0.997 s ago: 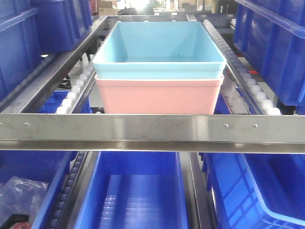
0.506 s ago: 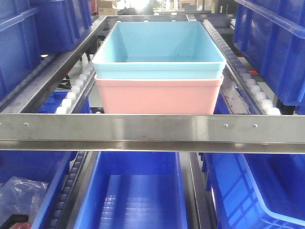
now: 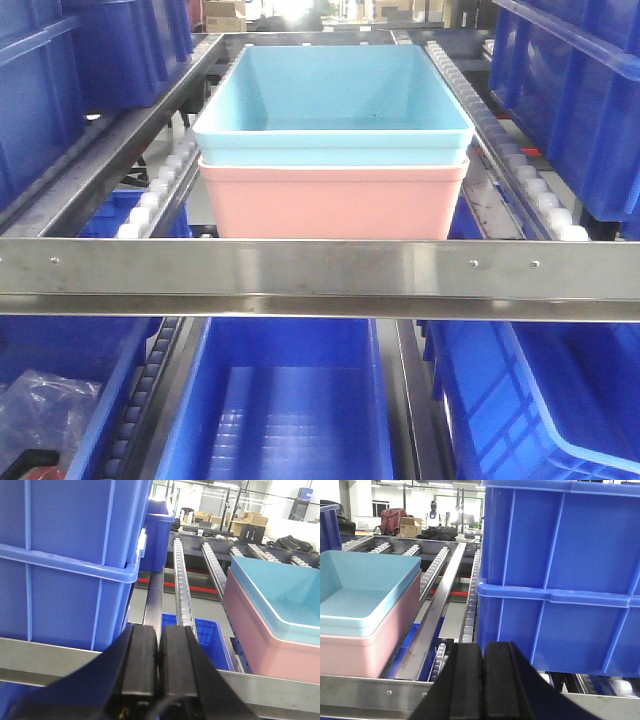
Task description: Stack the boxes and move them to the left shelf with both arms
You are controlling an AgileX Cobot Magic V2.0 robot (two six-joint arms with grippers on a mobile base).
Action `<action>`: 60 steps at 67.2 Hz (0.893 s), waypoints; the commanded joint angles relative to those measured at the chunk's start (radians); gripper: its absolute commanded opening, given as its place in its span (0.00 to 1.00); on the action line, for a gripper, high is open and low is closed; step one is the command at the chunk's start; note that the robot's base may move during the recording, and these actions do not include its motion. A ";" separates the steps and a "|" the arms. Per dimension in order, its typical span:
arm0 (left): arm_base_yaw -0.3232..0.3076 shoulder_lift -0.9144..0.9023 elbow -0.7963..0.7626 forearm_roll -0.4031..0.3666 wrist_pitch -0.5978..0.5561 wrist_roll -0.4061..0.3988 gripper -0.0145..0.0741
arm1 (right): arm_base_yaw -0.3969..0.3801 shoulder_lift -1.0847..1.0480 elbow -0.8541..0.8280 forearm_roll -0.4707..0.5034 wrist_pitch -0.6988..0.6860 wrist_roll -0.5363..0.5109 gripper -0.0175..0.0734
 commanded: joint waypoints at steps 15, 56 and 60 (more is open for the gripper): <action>0.003 -0.015 0.029 0.011 -0.042 -0.001 0.16 | -0.004 -0.013 -0.017 -0.009 -0.093 -0.004 0.25; 0.003 -0.015 0.029 0.169 0.002 0.001 0.16 | -0.004 -0.013 -0.017 -0.009 -0.093 -0.004 0.25; 0.003 -0.015 0.029 0.169 0.004 0.001 0.16 | -0.004 -0.013 -0.017 -0.009 -0.093 -0.004 0.25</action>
